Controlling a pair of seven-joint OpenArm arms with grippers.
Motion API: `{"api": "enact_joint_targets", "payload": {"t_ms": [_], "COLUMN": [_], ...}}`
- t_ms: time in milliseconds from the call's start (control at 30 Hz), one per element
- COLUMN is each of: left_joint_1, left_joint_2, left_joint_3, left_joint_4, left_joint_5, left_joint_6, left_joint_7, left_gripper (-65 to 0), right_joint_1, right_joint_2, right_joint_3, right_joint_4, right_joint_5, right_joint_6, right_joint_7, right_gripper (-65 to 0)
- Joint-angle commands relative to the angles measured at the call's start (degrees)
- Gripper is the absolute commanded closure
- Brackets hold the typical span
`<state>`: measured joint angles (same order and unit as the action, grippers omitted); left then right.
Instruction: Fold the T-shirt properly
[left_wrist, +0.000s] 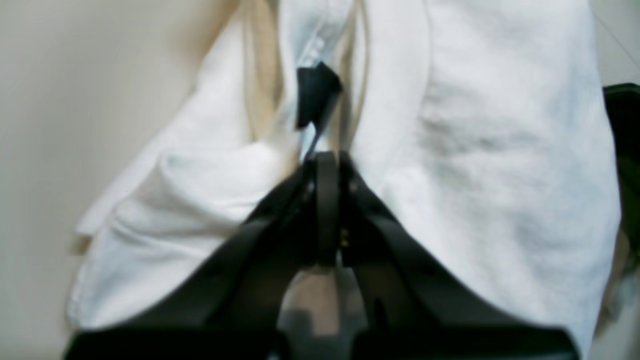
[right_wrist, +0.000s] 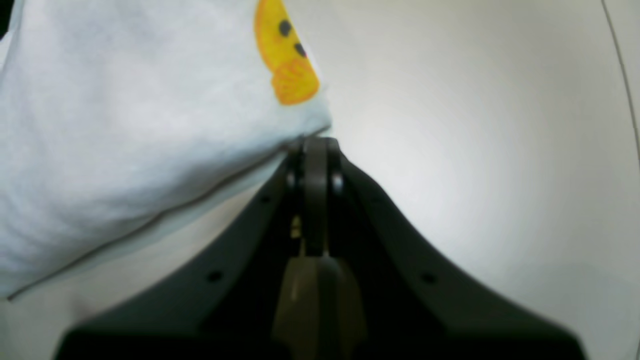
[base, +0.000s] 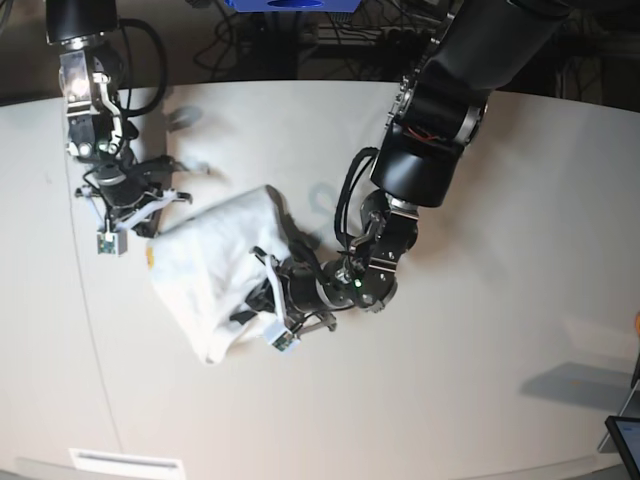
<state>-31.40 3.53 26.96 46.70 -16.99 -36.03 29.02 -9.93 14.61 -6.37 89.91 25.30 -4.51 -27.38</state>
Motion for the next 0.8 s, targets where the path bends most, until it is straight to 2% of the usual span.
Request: {"api": "enact_joint_targets", "payload": {"t_ms": [0, 400, 467, 533, 667, 767], "left_joint_1": [-3.02, -10.23, -9.53, -7.24, 1.82, 8.41], "left_joint_2": [0.56, 0.29, -0.58, -2.78, -5.68, -8.67], "left_joint_3": [-0.19, -0.28, -0.28, -1.86, -10.04, -14.26], "left_joint_4": [0.56, -0.68, 3.98, 9.70, 24.73, 33.17], "left_joint_5": [-0.90, -1.07, -1.25, -1.25, -0.90, 0.25], "left_joint_6": [-0.14, -0.14, -0.14, -0.14, -0.14, -0.14], "left_joint_7": [-1.81, -2.77, -1.98, 1.97, 6.63, 10.59], "left_gripper": [0.0, 0.0, 0.0, 0.0, 0.0, 0.0], "right_joint_1": [-0.48, -5.14, -4.97, -4.88, -4.00, -2.33], "right_joint_2": [0.03, -1.03, 0.11, 1.43, 3.63, 4.07], "right_joint_3": [0.17, 0.44, 0.61, 0.61, 0.70, 0.70], "right_joint_4": [0.77, 7.98, 7.81, 7.89, 7.54, 7.45], "right_joint_5": [0.24, 0.24, 0.15, 0.15, 0.15, 0.15], "right_joint_6": [-0.01, -0.19, -0.19, -0.45, -4.67, -4.76], "right_joint_7": [-0.98, -0.98, -0.98, -0.98, -0.98, -0.98], "right_gripper": [-0.3, -0.3, -0.3, -0.3, -0.3, -0.3]}}
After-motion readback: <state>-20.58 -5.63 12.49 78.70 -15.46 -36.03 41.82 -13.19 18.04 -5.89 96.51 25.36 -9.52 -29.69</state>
